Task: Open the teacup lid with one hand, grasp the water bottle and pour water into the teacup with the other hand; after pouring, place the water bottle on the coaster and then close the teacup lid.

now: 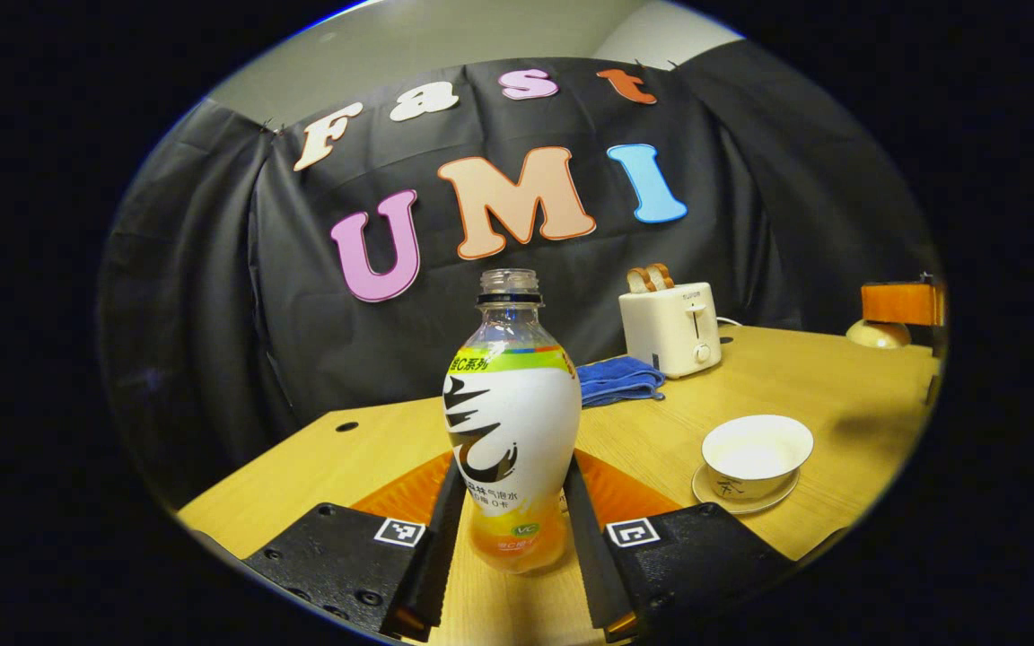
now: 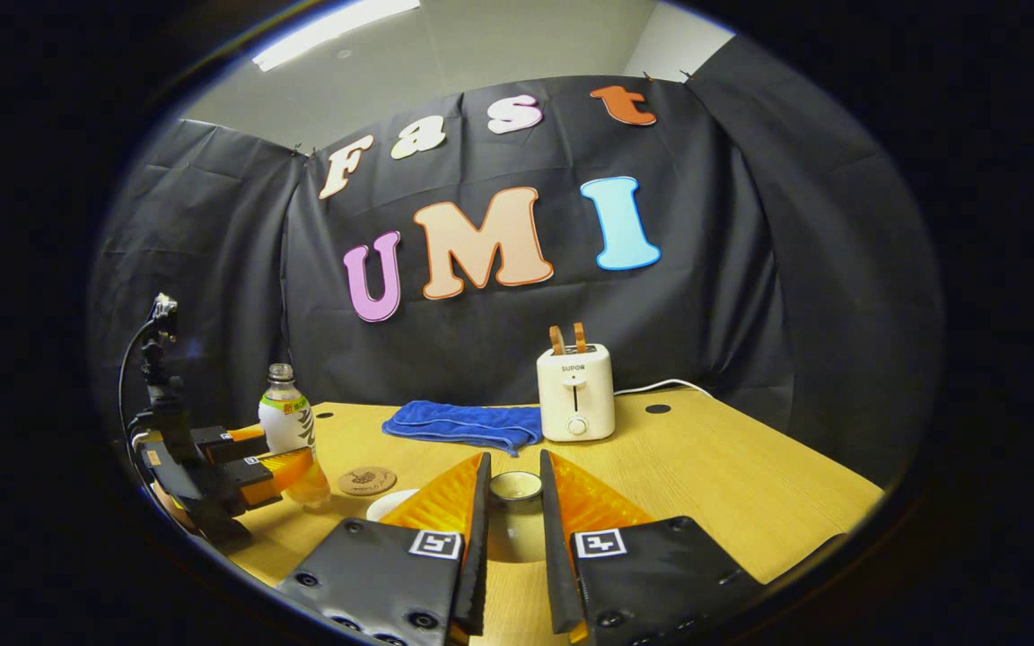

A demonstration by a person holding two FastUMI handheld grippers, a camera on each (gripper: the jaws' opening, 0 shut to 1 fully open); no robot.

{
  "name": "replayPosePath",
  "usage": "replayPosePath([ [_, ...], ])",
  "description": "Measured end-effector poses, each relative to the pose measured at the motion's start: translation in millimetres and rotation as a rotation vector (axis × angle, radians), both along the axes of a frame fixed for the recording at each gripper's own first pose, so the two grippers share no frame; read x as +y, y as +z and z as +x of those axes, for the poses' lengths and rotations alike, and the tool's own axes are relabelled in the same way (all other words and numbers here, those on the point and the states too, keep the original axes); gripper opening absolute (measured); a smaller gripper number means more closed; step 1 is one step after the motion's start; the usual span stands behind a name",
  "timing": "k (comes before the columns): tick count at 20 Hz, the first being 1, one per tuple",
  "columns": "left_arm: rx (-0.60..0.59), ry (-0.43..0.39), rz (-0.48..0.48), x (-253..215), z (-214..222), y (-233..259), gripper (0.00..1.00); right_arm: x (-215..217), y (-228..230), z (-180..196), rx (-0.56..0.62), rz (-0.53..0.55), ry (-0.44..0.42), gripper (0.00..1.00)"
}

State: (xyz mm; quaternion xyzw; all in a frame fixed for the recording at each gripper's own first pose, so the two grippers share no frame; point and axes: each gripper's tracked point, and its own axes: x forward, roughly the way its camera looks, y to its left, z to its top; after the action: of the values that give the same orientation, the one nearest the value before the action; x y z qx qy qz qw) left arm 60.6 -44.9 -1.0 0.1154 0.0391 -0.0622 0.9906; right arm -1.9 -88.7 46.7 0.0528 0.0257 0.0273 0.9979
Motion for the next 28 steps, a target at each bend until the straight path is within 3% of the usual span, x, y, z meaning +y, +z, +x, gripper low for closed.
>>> replayPosePath([
  [10,0.000,-0.050,0.369,-7.9,0.2,-4.8,0.58,-15.7,-7.1,0.3,0.002,0.003,-0.023,0.29],
  [13,-0.001,-0.076,0.465,-14.6,-1.2,-9.4,0.58,-17.2,-6.6,-1.2,0.003,-0.001,-0.023,0.34],
  [21,-0.006,-0.123,0.712,-22.6,-0.2,-21.7,0.59,-23.3,-0.8,-3.7,-0.009,0.008,-0.030,0.29],
  [28,-0.011,-0.185,0.929,-23.6,0.5,-27.3,0.59,-30.3,-1.8,-3.7,-0.005,0.019,-0.039,0.31],
])
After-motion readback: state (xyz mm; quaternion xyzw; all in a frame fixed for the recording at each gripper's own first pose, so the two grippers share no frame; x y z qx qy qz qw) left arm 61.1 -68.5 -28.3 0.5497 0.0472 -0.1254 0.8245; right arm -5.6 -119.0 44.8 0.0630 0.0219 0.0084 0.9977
